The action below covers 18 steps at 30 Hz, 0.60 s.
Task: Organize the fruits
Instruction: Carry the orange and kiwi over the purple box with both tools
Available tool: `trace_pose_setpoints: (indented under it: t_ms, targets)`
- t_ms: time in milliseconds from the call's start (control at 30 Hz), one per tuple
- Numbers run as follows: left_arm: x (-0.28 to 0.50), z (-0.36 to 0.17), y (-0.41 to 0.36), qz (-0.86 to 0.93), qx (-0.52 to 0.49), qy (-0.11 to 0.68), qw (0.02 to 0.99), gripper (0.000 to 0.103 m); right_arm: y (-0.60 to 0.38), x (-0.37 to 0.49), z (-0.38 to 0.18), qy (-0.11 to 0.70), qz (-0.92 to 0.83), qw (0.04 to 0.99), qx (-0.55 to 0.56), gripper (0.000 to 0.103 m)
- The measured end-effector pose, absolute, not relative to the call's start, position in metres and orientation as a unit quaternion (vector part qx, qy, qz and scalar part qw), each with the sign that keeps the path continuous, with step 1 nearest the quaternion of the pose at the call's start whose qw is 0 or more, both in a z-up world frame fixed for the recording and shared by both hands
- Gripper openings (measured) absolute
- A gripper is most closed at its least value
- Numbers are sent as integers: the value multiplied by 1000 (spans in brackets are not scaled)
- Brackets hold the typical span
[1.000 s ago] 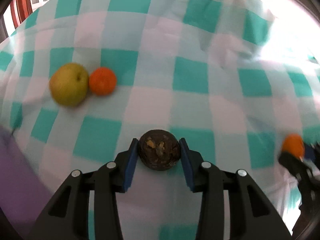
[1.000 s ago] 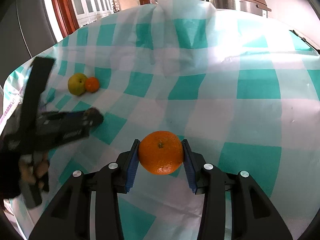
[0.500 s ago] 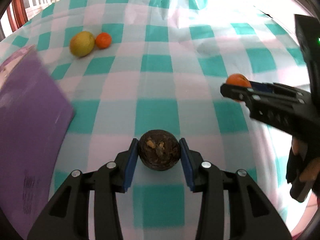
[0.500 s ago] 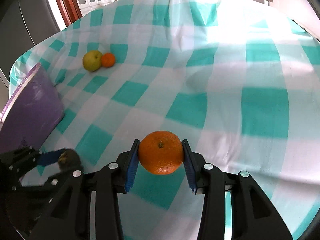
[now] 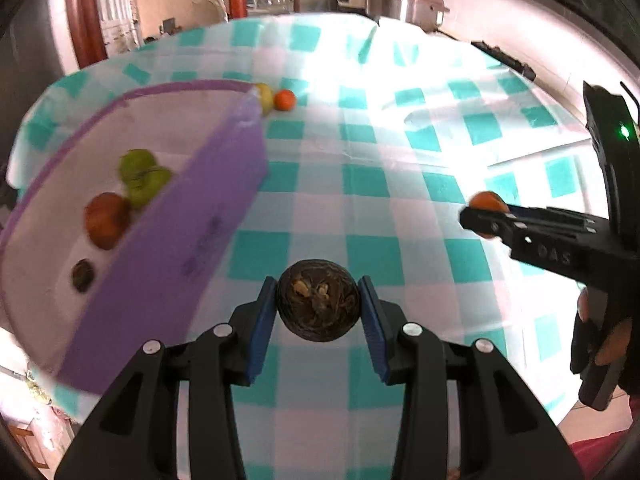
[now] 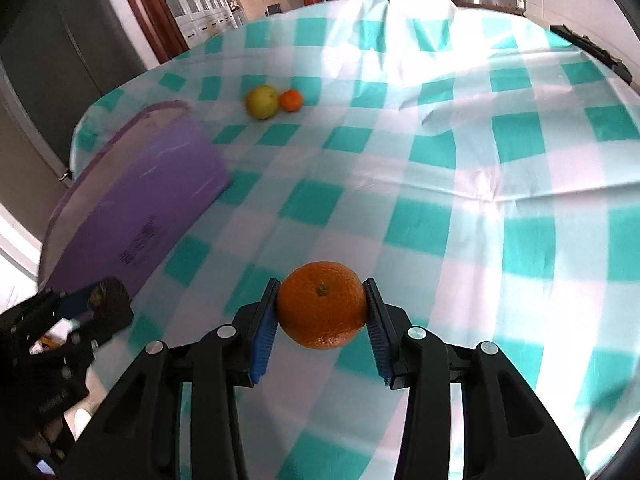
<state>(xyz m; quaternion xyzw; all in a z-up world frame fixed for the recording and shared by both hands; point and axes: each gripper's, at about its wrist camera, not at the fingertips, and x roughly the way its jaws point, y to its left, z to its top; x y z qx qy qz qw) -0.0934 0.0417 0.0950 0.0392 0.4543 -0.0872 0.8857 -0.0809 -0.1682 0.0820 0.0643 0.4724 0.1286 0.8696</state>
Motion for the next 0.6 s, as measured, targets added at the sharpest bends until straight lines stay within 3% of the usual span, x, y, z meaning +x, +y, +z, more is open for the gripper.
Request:
trace_pose_setpoints:
  t_ms: [600]
  targets:
    - [-191, 195, 89, -83, 72, 334, 936, 41, -119, -169, 180, 385, 158, 909, 30, 41]
